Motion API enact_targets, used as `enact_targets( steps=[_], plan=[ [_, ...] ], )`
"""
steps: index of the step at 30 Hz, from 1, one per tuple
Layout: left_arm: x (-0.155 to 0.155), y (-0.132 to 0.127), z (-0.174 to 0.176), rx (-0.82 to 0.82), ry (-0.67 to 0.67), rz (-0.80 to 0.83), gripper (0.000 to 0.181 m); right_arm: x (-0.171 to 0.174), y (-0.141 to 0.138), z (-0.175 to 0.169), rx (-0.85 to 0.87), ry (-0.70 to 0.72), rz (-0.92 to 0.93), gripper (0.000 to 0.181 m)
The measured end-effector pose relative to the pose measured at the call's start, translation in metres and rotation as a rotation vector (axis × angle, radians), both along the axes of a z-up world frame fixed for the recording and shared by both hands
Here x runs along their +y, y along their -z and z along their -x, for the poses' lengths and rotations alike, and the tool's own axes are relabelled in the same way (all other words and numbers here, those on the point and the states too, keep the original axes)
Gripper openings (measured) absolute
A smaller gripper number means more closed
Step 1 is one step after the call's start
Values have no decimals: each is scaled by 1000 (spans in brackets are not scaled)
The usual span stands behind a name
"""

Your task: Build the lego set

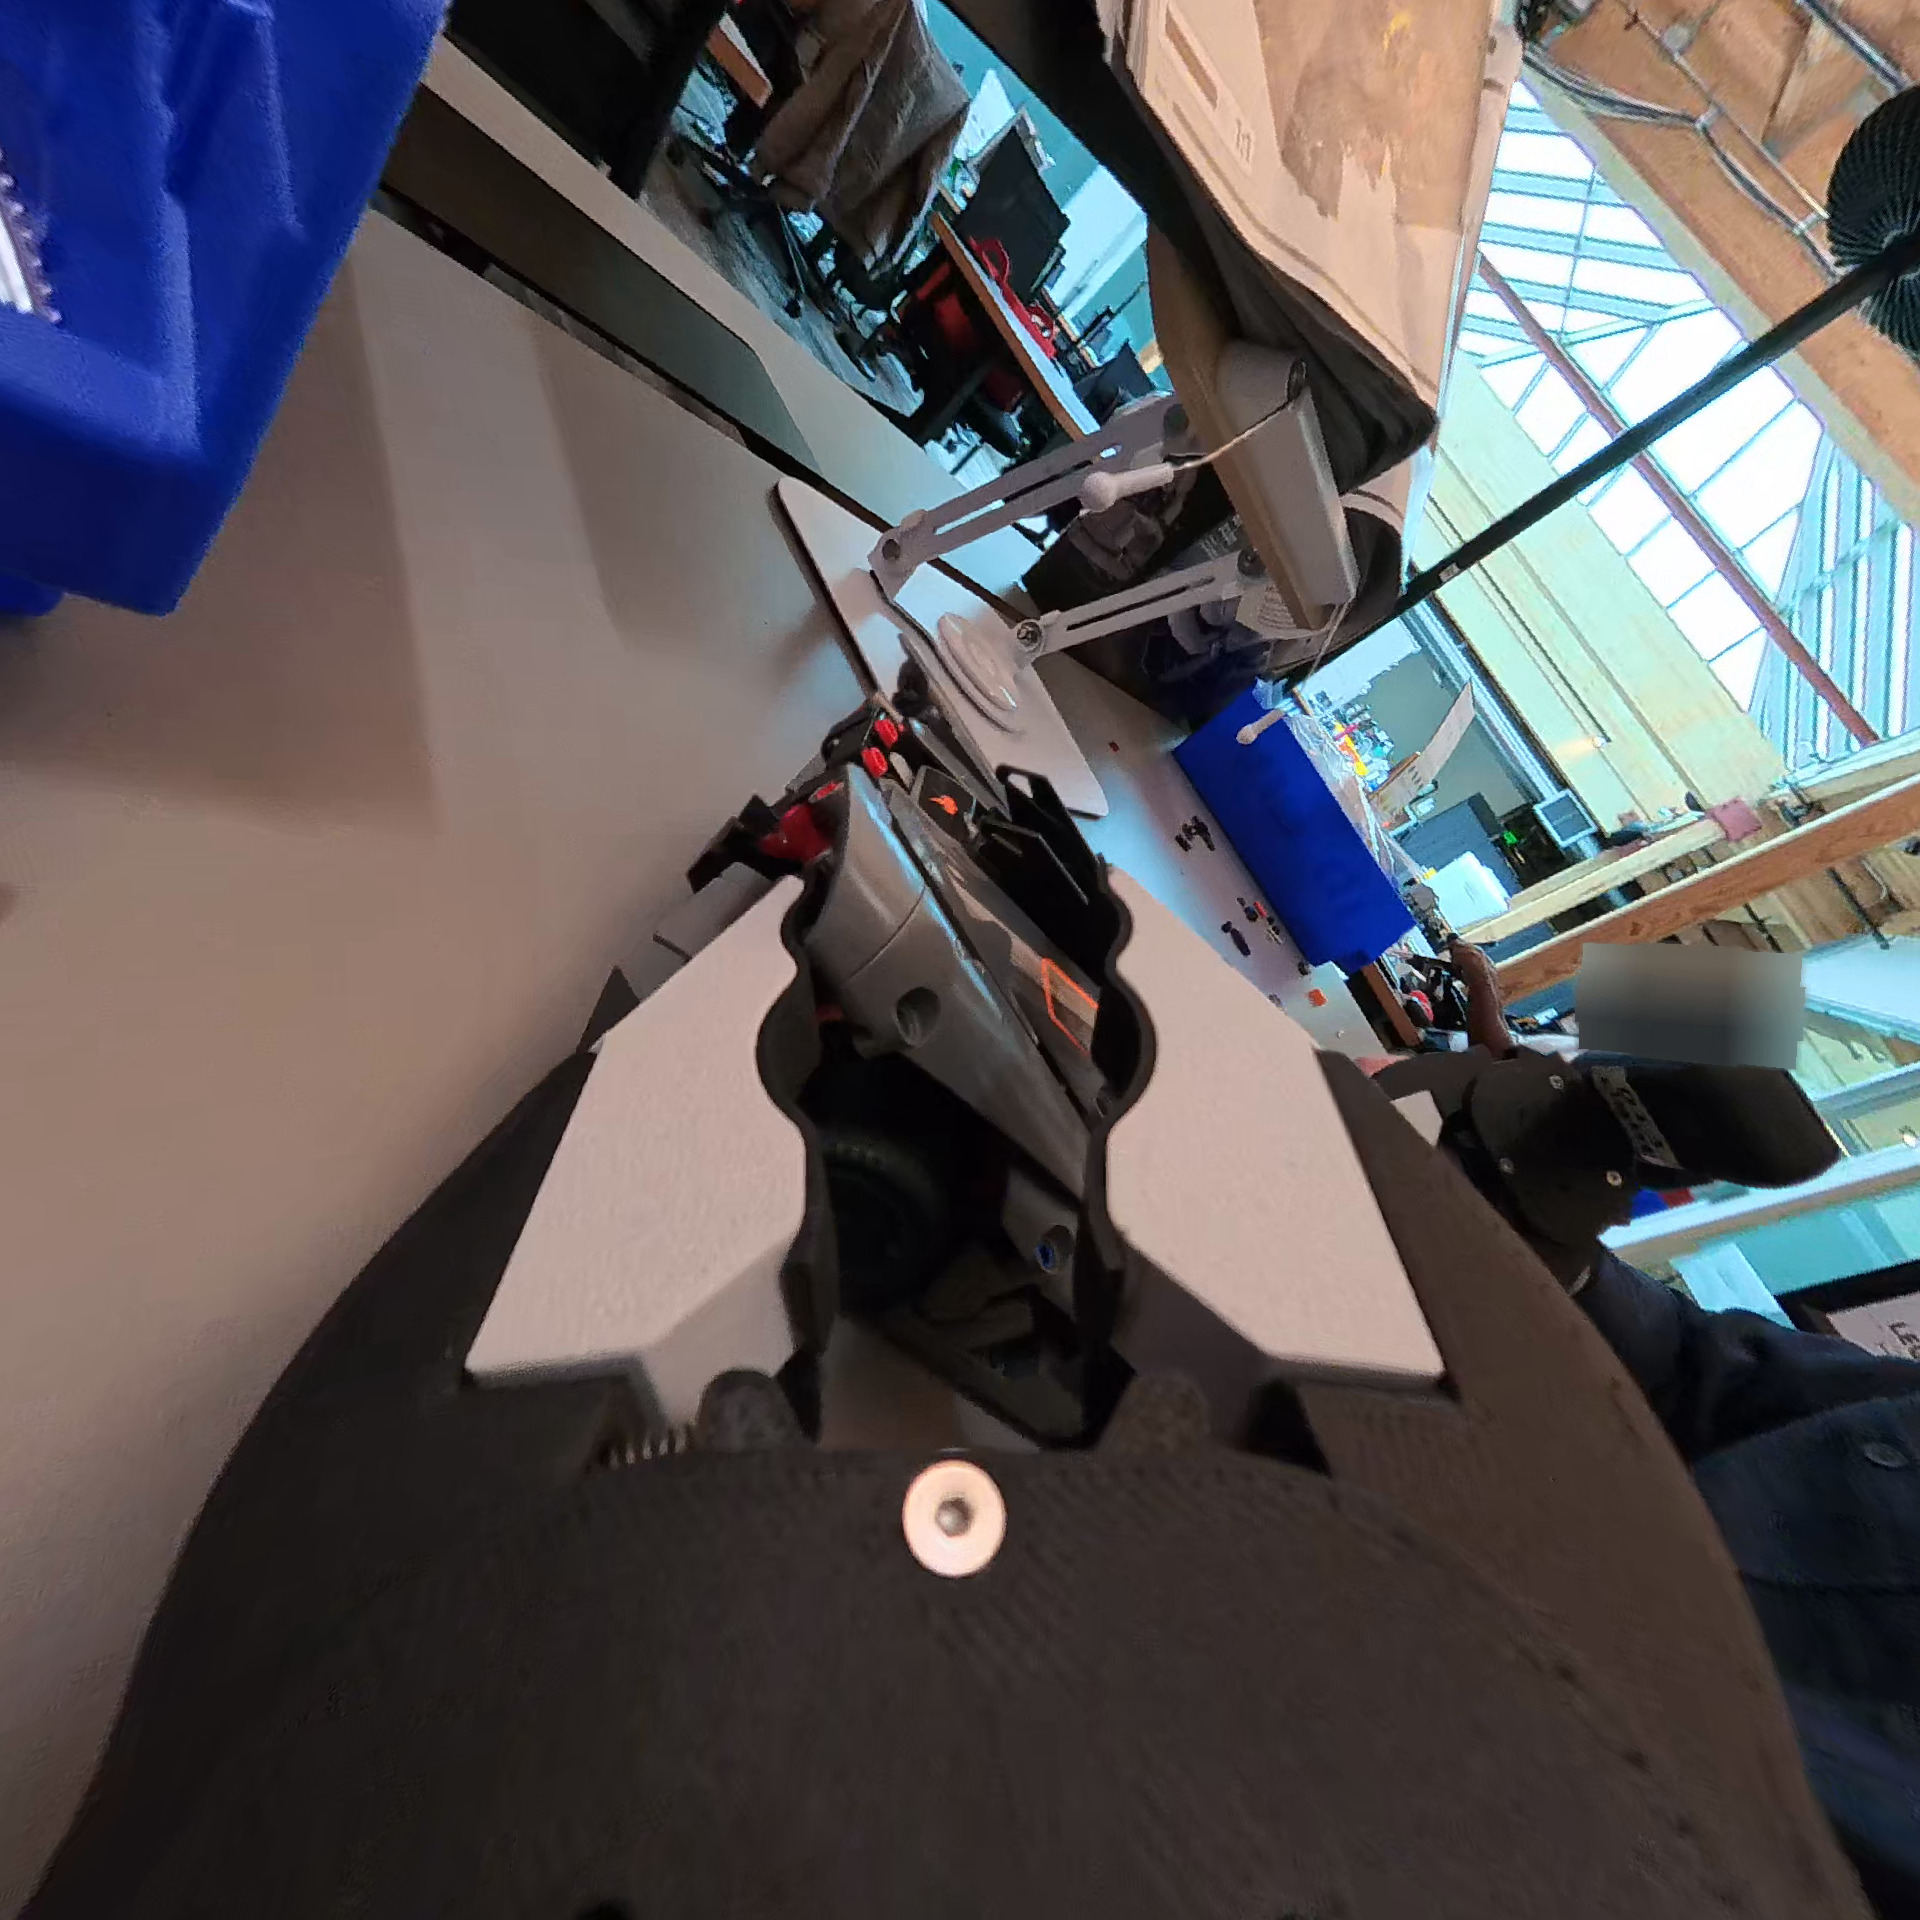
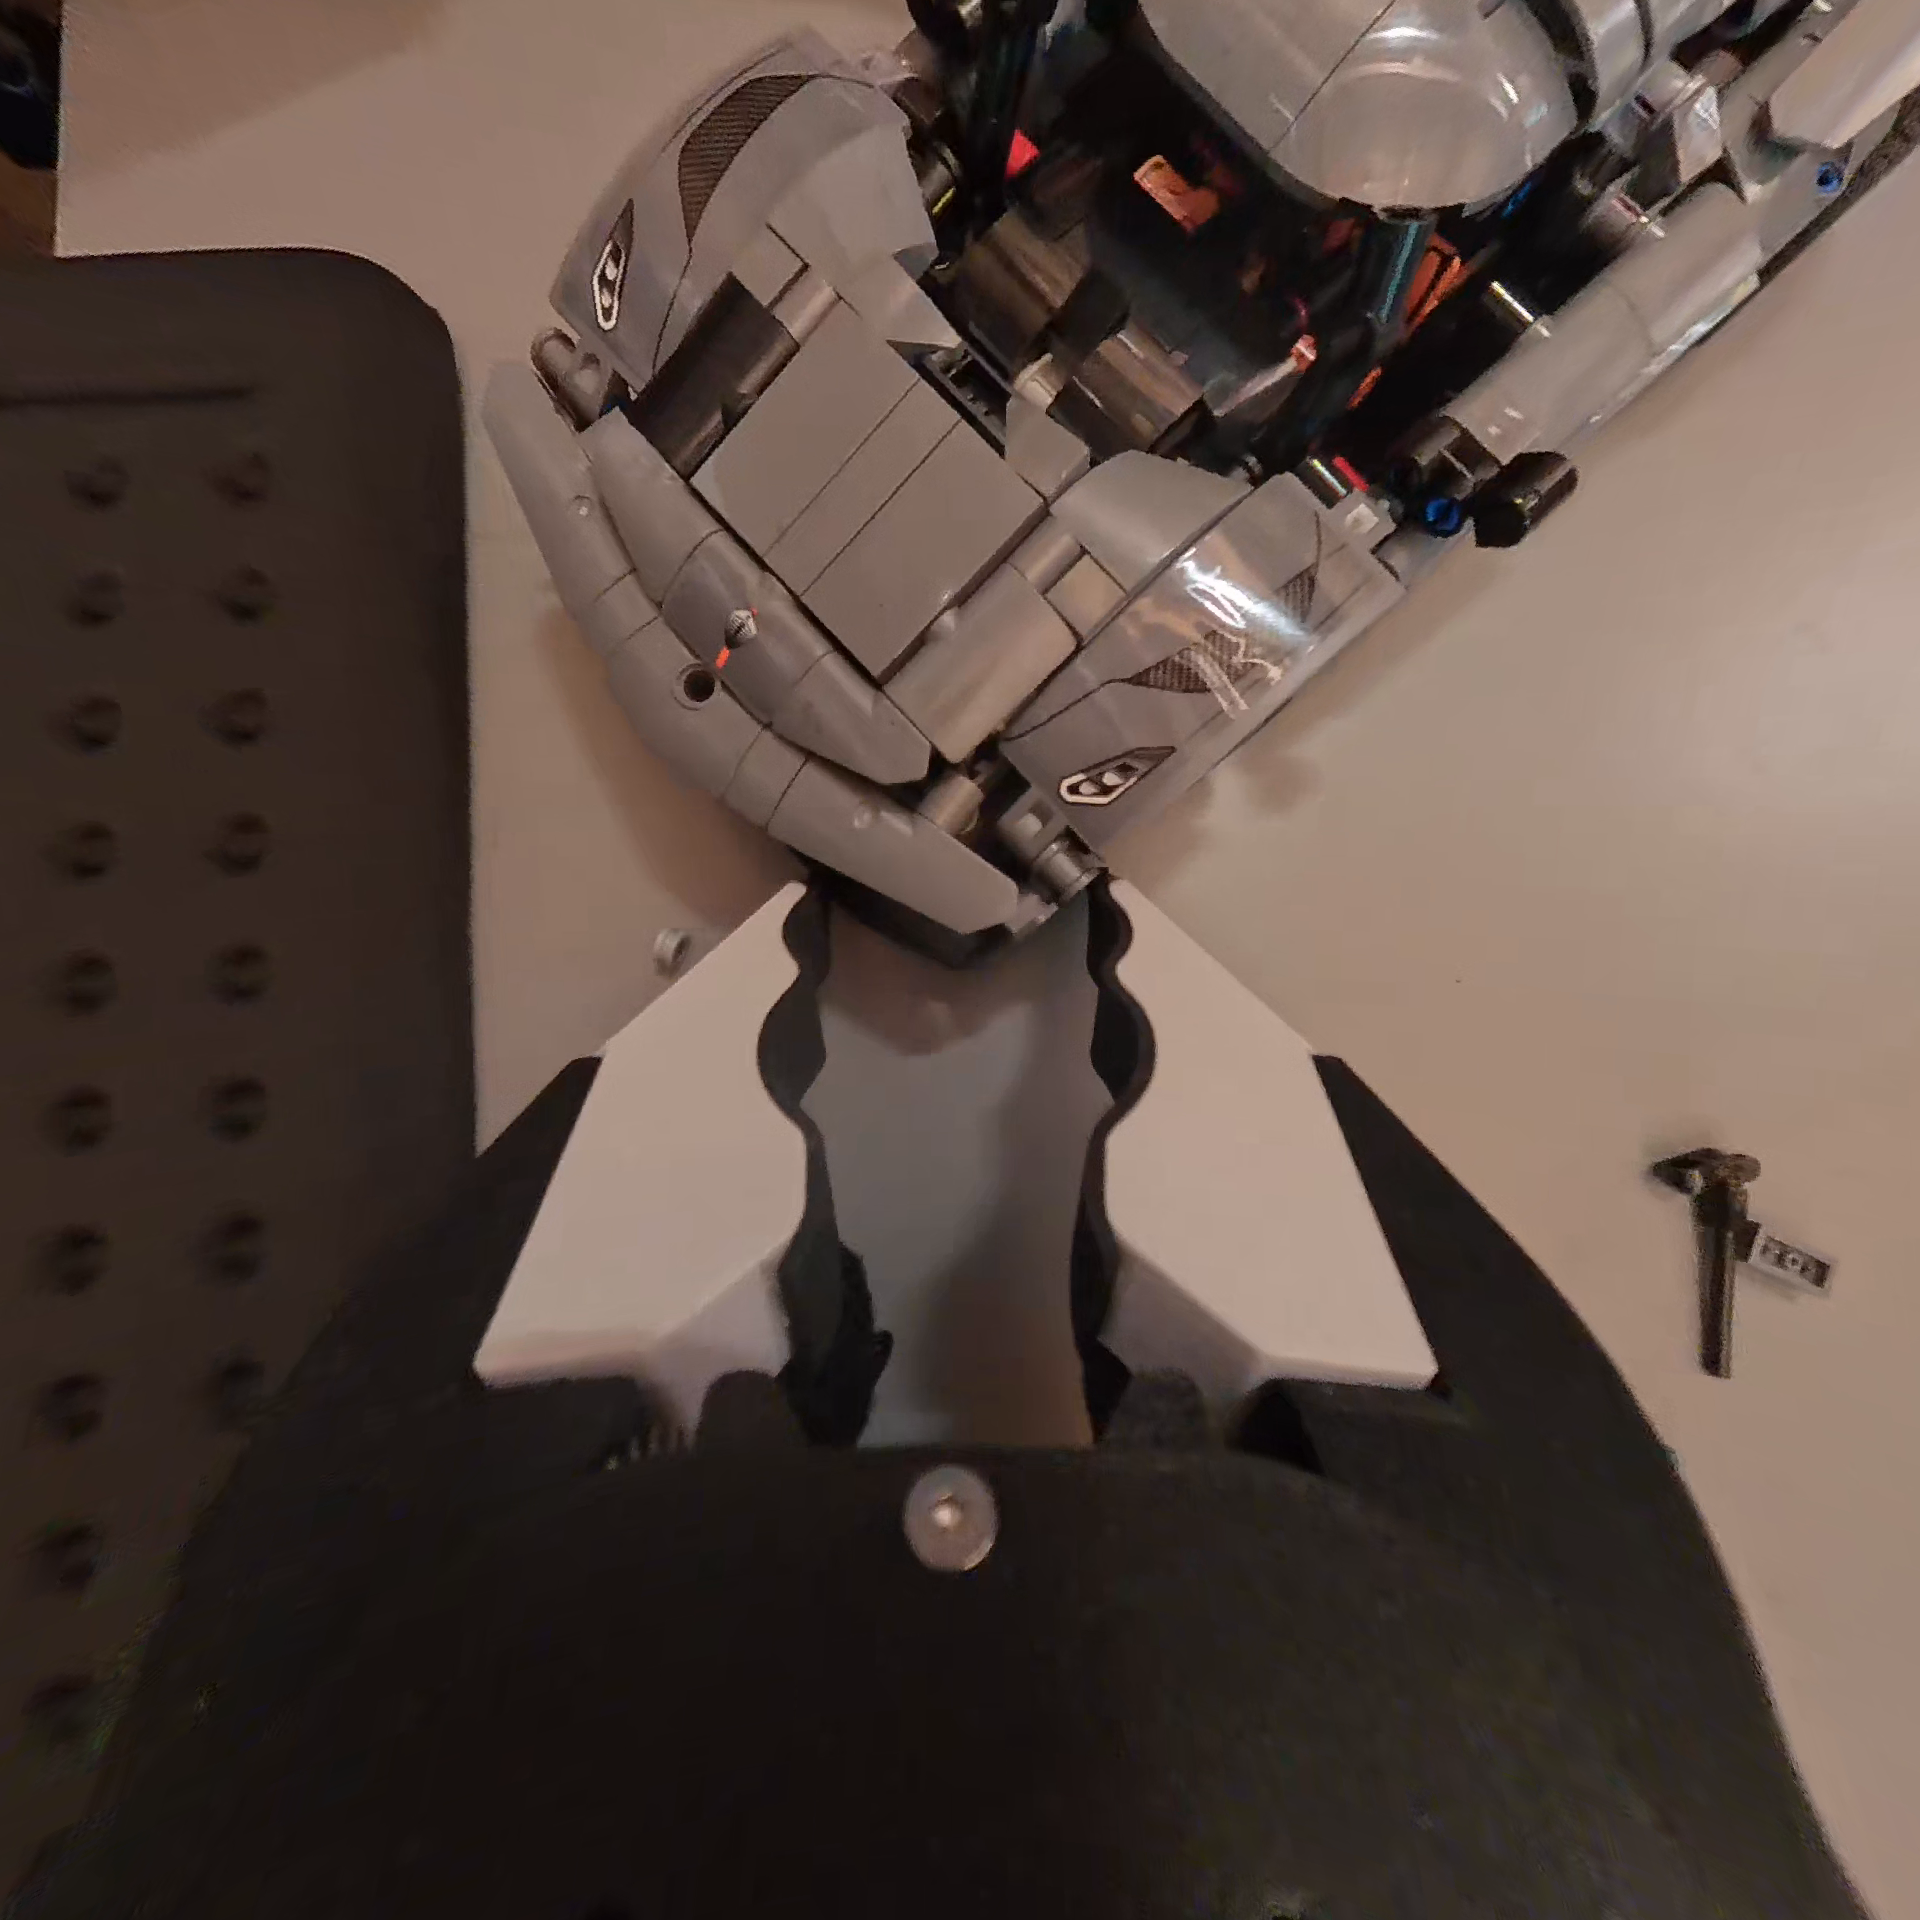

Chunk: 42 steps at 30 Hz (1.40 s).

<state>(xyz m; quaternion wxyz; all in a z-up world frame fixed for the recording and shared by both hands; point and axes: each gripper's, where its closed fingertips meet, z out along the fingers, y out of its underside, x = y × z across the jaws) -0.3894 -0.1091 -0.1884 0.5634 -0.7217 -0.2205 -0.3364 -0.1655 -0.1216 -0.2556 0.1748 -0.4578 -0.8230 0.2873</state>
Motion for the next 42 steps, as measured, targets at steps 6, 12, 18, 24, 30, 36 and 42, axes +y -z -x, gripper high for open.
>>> enact_targets(
  steps=[6,12,18,24,30,36,42],
  plan=[
    [-10,0,0,-11,-57,1,49,14,1,1,-17,-2,0,52],
    [-25,0,-1,-12,-176,13,48,34,0,0,-13,-16,-26,51],
    [-46,1,-14,-3,-318,15,47,45,0,-8,-19,-46,-49,42],
    [-67,-1,-36,23,-385,36,47,52,0,-19,-27,-84,-57,41],
    [-85,-4,-63,11,-421,15,47,64,0,-30,-20,-103,-46,41],
    [-92,1,-87,5,-381,7,46,68,0,-46,-29,-158,-46,40],
    [-90,-2,-100,22,-371,-24,59,72,0,-54,-26,-181,-42,46]
  ],
)
